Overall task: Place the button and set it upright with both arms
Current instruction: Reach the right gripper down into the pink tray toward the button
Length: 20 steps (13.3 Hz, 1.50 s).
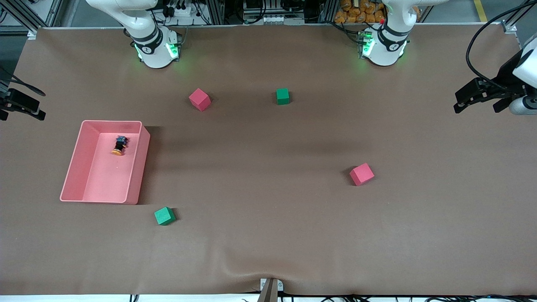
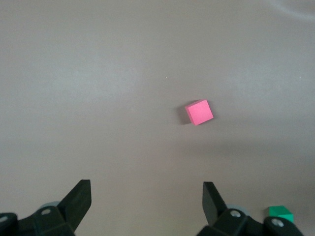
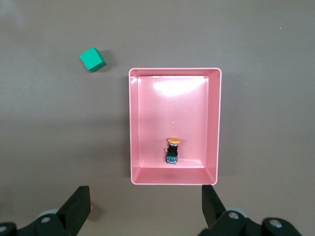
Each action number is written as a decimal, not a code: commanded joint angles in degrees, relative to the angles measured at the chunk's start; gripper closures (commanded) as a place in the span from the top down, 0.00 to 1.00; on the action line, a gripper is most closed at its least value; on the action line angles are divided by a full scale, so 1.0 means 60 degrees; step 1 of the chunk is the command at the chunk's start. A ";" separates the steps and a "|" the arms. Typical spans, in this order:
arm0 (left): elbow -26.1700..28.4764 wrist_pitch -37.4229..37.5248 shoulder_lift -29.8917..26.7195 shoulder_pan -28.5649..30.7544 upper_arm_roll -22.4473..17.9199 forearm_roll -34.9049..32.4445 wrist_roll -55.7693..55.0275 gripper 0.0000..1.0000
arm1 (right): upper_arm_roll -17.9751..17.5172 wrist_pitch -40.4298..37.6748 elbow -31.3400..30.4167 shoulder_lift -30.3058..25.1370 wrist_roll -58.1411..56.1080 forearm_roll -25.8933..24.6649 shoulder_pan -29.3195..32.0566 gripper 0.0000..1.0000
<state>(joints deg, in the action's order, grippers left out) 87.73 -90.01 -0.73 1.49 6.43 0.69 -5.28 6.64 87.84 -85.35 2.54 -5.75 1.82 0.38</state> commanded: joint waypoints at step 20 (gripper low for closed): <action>-0.0149 0.0308 0.0078 0.0073 0.0101 -0.0115 0.0103 1.00 | 0.0021 0.7211 -0.6382 0.1700 -0.0975 -0.0641 0.0917 1.00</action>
<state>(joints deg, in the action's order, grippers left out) 87.76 -89.29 -0.56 1.59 6.53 0.68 -4.65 6.92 126.92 -120.78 11.61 -11.32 -0.95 5.89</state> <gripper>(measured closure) 0.000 0.000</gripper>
